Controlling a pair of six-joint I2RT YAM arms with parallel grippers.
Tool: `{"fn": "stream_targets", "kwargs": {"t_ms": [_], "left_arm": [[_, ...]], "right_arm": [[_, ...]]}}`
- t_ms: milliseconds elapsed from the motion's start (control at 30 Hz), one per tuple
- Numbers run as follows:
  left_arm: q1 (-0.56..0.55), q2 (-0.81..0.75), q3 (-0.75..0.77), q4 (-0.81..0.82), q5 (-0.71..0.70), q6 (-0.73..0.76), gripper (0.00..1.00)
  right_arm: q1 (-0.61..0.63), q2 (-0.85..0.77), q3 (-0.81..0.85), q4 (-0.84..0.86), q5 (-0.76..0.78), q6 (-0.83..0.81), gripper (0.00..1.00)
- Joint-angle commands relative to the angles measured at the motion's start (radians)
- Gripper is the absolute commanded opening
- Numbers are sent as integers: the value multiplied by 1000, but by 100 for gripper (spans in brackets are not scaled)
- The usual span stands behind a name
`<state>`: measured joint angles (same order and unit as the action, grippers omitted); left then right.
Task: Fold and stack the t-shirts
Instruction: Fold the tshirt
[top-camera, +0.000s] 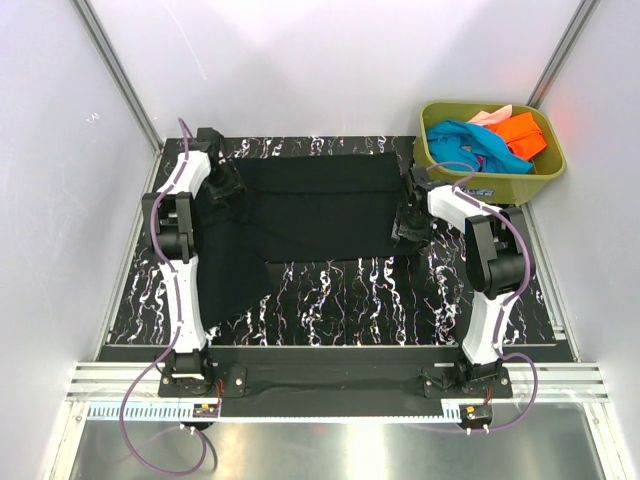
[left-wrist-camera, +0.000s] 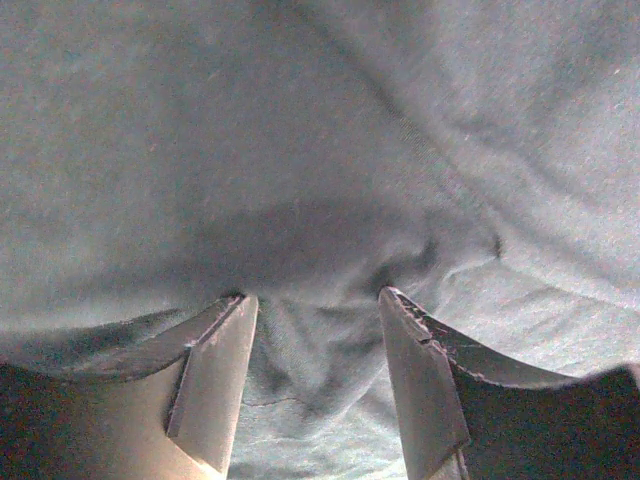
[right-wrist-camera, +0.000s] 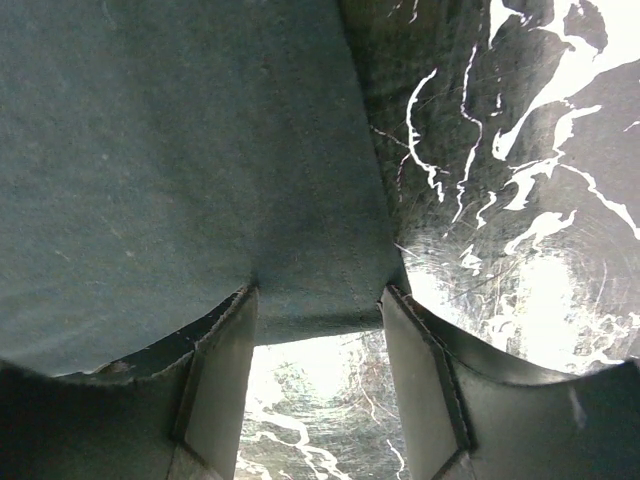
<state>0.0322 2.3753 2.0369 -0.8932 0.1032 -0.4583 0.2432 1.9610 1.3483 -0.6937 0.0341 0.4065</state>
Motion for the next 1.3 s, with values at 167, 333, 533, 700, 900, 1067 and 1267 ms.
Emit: {"fn": "stream_targets", "kwargs": {"t_ms": [167,333,533,700,900,1067,1267], "left_arm": [[15,-230,-88,-26,-127,70,65],[83,-595,-470,5,-215,-40,67],[257,-997,-1017,0,-110,-213,59],[383,-1217,-1267,27,-40,-259,56],[397,-1217,-1402,155,84,-258,56],[397,-1219,-1428,161,41,-307,48],[394,-1232,-1488,80,-35,-388,38]], "right_arm": [[-2,15,103,-56,95,-44,63],[1,-49,158,-124,83,-78,70],[30,-187,117,-124,1,-69,69],[99,-260,40,-67,-66,-35,67],[128,-315,-66,32,-180,14,66],[130,-326,-107,66,-218,-6,66],[128,-347,-101,59,-226,-21,66]]}}
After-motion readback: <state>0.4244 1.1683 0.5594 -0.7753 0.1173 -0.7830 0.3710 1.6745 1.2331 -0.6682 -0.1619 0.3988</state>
